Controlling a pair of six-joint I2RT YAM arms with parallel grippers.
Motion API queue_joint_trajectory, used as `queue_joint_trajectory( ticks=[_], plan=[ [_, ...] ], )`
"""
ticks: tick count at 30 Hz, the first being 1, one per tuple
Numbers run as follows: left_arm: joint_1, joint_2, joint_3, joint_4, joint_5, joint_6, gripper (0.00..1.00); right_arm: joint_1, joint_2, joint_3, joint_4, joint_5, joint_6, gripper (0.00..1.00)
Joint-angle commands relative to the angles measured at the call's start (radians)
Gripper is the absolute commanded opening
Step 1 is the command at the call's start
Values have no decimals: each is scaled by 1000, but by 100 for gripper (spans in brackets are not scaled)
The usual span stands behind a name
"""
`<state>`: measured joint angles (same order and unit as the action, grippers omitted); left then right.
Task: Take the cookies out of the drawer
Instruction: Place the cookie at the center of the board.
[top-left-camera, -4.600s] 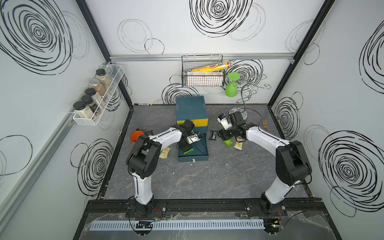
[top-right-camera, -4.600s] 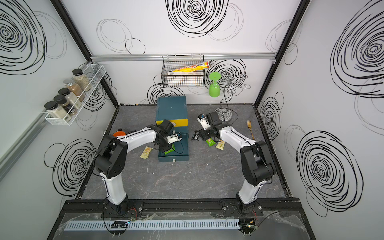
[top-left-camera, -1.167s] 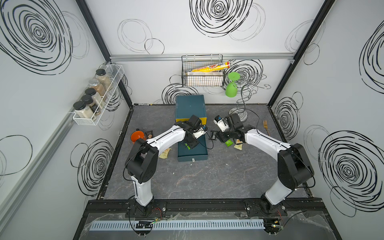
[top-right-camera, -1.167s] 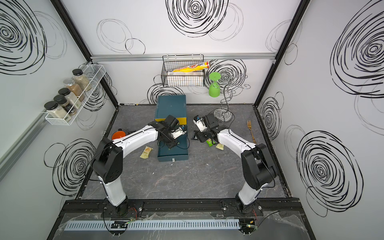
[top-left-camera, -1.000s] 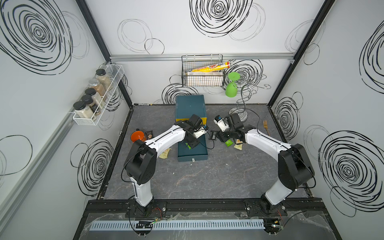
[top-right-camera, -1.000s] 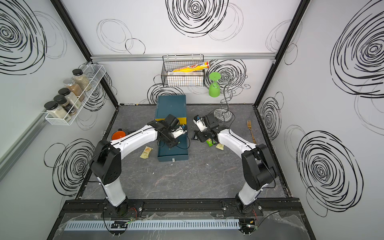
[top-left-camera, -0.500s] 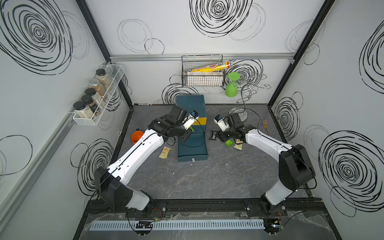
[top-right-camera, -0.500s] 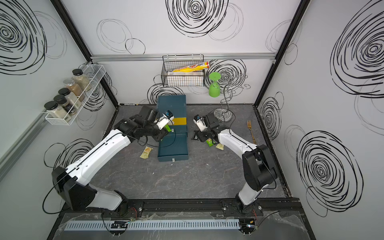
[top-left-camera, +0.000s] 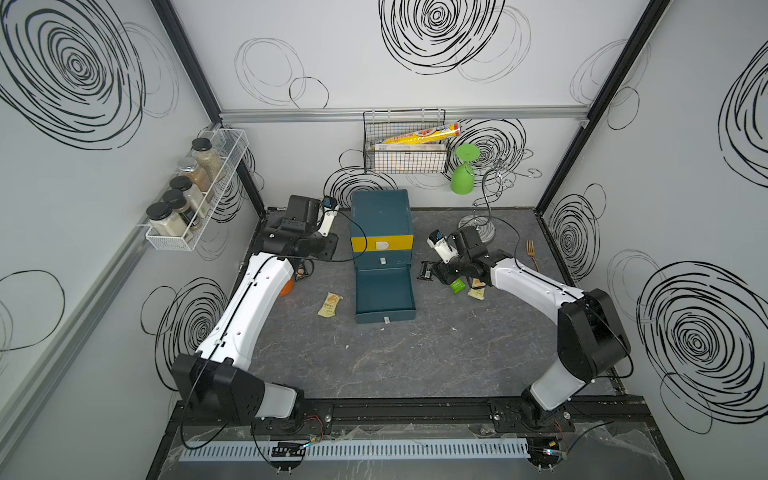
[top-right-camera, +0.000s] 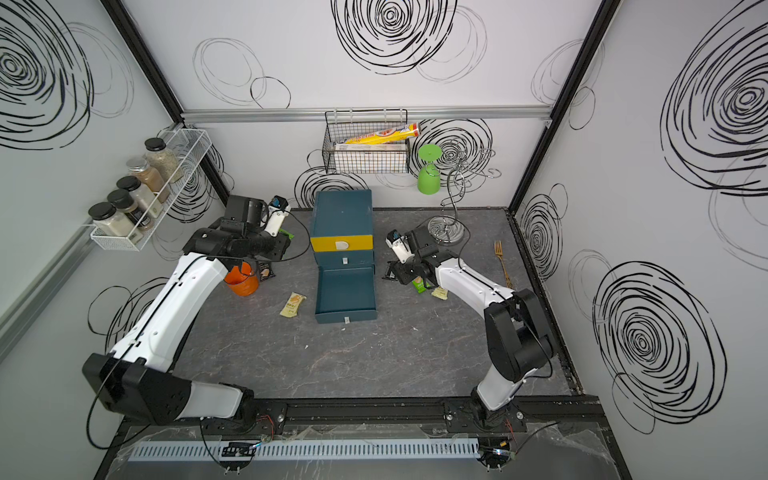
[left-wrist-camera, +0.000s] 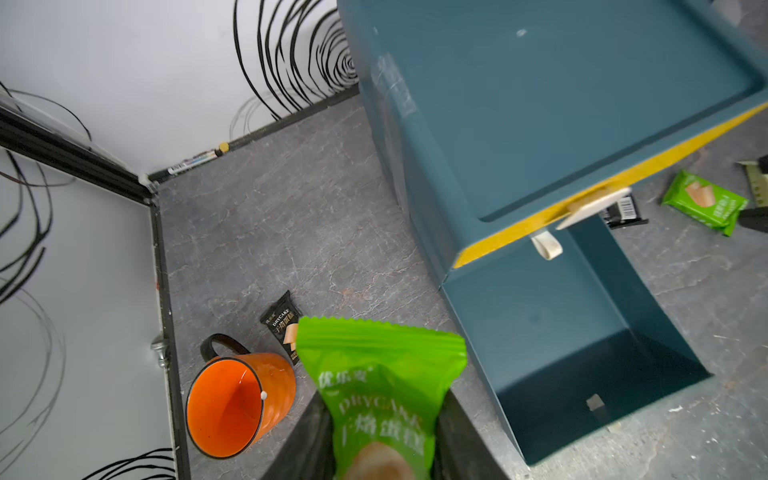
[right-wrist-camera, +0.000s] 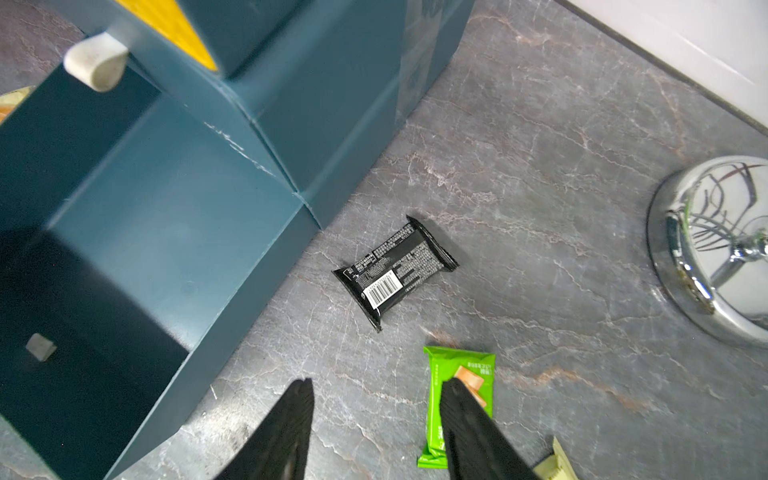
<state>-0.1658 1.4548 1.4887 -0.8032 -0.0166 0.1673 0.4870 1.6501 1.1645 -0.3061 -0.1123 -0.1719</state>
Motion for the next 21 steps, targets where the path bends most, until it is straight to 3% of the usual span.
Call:
queue_joint_trajectory(
  ticks=[1,17,21],
  plan=[
    [27,86,11,67,-32,-32,29,5,-37,3,-9,-11,-3,54],
    [69,560,-20,232,58,-90,26,7,-12,0,-13,8,-5,54],
    [69,602,-12,251,59,-98,34,7,-20,0,-16,13,0,55]
  ],
)
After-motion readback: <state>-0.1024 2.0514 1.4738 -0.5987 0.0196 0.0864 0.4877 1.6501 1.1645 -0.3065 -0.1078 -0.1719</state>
